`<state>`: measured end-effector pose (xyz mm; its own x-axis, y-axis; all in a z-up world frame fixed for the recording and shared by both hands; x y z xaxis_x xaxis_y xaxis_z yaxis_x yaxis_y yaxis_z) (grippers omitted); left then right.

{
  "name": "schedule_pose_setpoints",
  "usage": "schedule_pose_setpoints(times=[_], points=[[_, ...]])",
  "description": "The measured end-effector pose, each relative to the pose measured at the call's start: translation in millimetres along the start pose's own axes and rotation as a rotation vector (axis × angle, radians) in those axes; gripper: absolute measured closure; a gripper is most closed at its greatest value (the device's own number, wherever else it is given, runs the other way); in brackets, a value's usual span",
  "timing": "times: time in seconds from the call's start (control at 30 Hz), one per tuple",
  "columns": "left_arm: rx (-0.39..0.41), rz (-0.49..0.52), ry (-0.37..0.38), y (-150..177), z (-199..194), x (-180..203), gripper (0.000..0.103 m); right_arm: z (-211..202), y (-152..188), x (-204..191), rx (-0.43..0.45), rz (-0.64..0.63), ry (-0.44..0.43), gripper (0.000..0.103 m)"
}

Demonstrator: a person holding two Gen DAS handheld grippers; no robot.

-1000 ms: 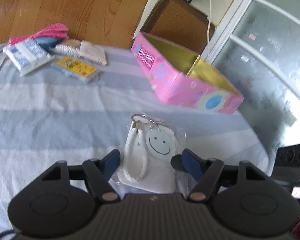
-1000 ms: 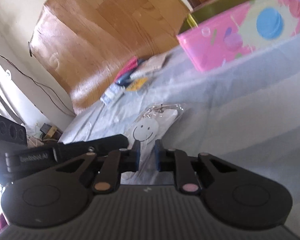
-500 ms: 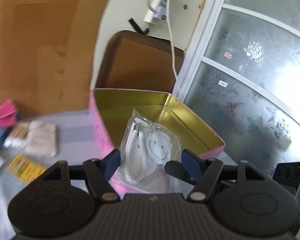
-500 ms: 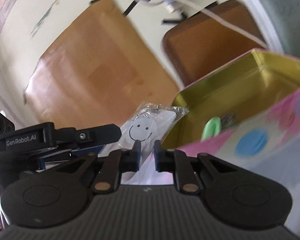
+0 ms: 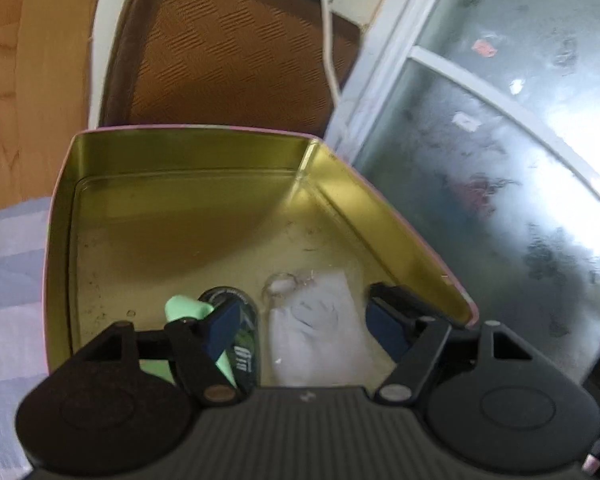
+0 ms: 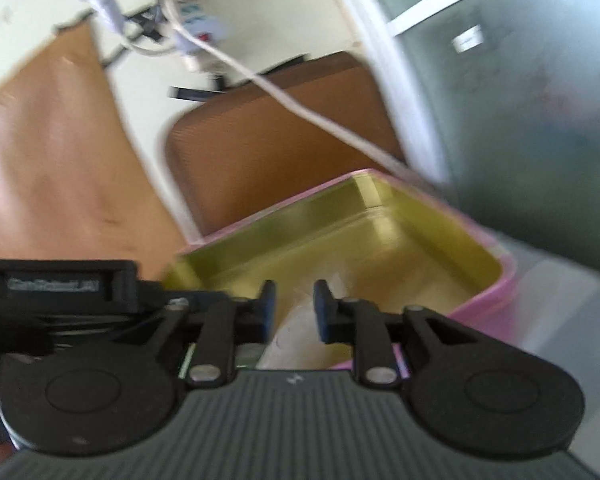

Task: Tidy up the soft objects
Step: 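Carry the keychain bag into the pink tin and open the left gripper, then move the right gripper to the white wet-wipe pack and grasp it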

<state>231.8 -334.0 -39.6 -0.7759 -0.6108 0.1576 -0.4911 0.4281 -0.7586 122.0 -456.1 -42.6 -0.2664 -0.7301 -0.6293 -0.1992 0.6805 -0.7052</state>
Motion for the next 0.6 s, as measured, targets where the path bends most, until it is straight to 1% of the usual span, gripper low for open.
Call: schedule_pose_setpoints(times=[0.03,0.07,0.1,0.13,0.23,0.37,0.43,0.5,0.6], points=[[-0.002,-0.004,-0.002,2.3,-1.1,0.0,0.031,1.3,-0.2,4.3,0.019,-0.020,0.045,0.071],[0.001,-0.001,-0.003,3.3,-2.8,0.1,0.031,1.0,-0.8,7.6,0.048,-0.049,0.087,0.070],[0.008,0.009,-0.015,6.2,-8.5,0.7,0.031,-1.7,-1.7,10.2,0.077,-0.062,0.108,0.070],[0.013,0.019,-0.034,7.8,-14.2,0.1,0.031,-6.0,-2.9,12.8,0.093,-0.047,0.103,0.070],[0.037,0.035,-0.077,17.7,-40.8,-3.7,0.031,-17.6,-2.1,13.3,0.111,-0.016,0.077,0.070],[0.074,0.053,-0.142,42.5,-87.8,-17.0,0.031,-34.8,11.6,-10.4,0.106,-0.068,0.023,0.070],[0.085,0.034,-0.166,62.7,-111.6,-27.4,0.031,-42.9,21.2,-27.2,0.098,-0.109,-0.010,0.070],[0.088,0.005,-0.207,86.5,-134.8,-44.2,0.031,-50.3,35.9,-45.6,0.067,-0.152,-0.050,0.070],[0.077,-0.050,-0.302,124.4,-165.0,-77.4,0.030,-56.3,60.8,-71.6,0.007,-0.219,-0.106,0.069]])
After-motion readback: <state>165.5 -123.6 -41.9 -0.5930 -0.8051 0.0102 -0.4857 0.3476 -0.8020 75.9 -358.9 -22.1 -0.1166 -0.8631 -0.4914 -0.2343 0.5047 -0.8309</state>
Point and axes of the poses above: each gripper's, at about its wrist camera, not at the fingertips, and z roughly the way its jaws point, x to its right, y to its underside, the point moved 5 cm from there along z, roughly the way its jaws point, and after that the axes turned 15 degrees about z, right-handed, at the moved point
